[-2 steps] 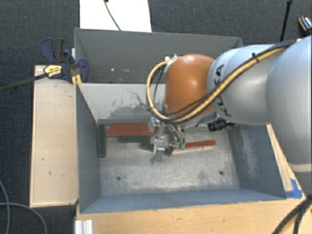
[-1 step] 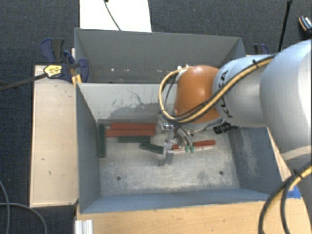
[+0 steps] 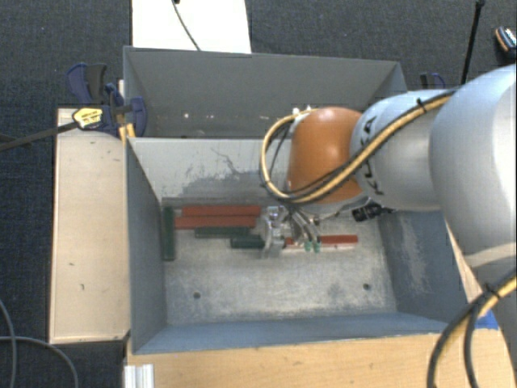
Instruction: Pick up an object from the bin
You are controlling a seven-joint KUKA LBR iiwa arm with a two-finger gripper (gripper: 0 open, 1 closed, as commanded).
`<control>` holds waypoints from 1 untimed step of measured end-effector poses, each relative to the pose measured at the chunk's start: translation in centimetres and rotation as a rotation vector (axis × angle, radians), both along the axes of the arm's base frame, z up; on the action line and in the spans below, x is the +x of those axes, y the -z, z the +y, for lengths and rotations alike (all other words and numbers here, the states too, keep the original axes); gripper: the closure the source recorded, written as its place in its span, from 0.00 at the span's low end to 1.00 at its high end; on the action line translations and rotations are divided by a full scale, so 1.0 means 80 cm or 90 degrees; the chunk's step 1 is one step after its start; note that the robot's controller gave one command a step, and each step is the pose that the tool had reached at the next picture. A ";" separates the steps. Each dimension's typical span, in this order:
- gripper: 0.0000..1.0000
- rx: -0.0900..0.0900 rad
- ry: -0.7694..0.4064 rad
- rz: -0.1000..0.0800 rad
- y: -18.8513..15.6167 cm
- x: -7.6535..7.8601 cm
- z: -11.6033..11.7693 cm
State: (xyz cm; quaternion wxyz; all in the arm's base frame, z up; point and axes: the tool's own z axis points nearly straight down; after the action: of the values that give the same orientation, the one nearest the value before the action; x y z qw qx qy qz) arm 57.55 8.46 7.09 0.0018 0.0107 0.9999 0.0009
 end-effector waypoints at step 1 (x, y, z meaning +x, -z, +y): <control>1.00 0.000 -0.028 -0.004 -0.146 -0.019 0.024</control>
Offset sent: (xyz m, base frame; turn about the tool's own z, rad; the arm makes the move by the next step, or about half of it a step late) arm -0.0172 0.0179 0.1111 -0.0508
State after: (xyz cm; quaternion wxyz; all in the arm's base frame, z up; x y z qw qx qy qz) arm 56.04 10.35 18.74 0.0050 -0.0112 0.9999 0.0010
